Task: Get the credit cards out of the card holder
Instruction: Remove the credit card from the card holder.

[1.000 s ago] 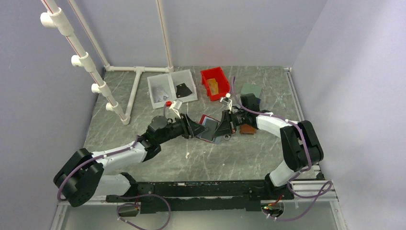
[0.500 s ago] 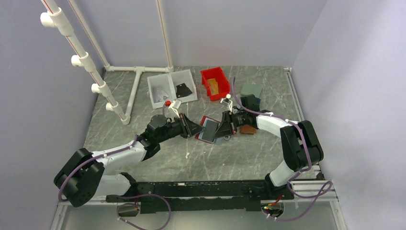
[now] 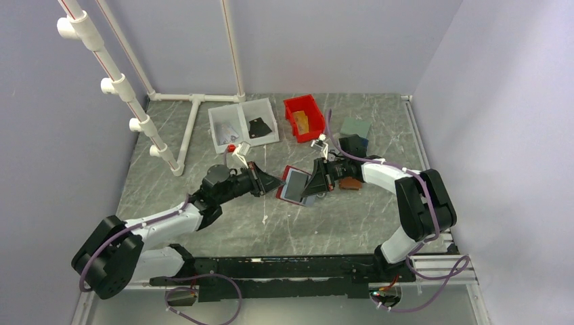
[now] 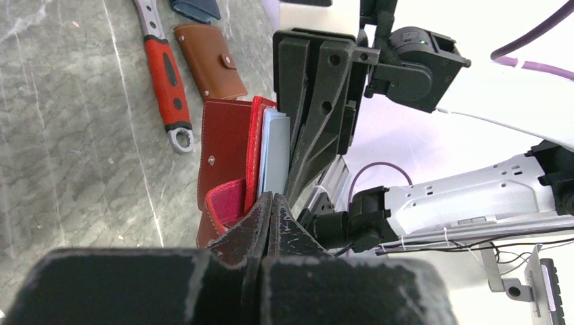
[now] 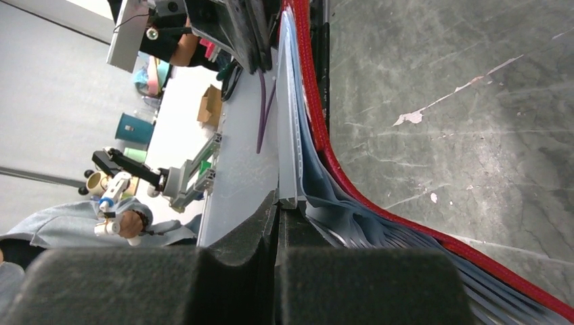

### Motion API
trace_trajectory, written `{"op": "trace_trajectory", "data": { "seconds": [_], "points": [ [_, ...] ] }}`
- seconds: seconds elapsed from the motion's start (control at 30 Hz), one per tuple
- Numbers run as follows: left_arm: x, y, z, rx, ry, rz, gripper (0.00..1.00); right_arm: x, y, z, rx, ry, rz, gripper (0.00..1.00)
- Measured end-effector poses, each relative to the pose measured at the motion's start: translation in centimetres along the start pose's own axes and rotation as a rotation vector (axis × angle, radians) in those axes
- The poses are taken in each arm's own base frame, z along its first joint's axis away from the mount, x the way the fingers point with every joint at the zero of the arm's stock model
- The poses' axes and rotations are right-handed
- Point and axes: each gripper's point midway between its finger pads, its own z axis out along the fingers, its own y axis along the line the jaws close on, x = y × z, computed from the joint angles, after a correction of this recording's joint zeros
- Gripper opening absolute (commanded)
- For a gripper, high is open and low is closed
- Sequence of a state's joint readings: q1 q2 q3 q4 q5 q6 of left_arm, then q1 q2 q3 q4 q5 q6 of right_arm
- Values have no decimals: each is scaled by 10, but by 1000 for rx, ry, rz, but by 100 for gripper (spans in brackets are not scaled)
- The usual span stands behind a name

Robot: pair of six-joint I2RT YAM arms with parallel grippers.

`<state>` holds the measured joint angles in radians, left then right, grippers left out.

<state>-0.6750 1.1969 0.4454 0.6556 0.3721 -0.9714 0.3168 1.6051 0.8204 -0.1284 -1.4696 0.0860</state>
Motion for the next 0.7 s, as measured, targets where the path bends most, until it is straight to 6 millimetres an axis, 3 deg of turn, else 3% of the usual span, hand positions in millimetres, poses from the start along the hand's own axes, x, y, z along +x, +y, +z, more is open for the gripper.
{"op": "trace_trajectory", "data": {
  "seconds": [0.2,0.23,0.33,0.4,0.53,0.7],
  "points": [
    [-8,-6,-4,28,-31,0,0,1,-2,0,3,1,-4,0],
    [-8,-6,-5,29,-31,0,5,1,-2,0,3,1,-5,0],
    [-9,-3,-6,21,-28,-1,48,0,-2,0,4,2,-11,0],
    [-10,1,-9,0,-25,-1,66,-1,-2,0,6,3,-25,0],
    [-13,4,-20,-36,-25,18,82,-2,-2,0,11,7,-50,0],
    [-9,4,-31,-57,-3,50,81,2,-2,0,10,13,-64,0]
  ]
}}
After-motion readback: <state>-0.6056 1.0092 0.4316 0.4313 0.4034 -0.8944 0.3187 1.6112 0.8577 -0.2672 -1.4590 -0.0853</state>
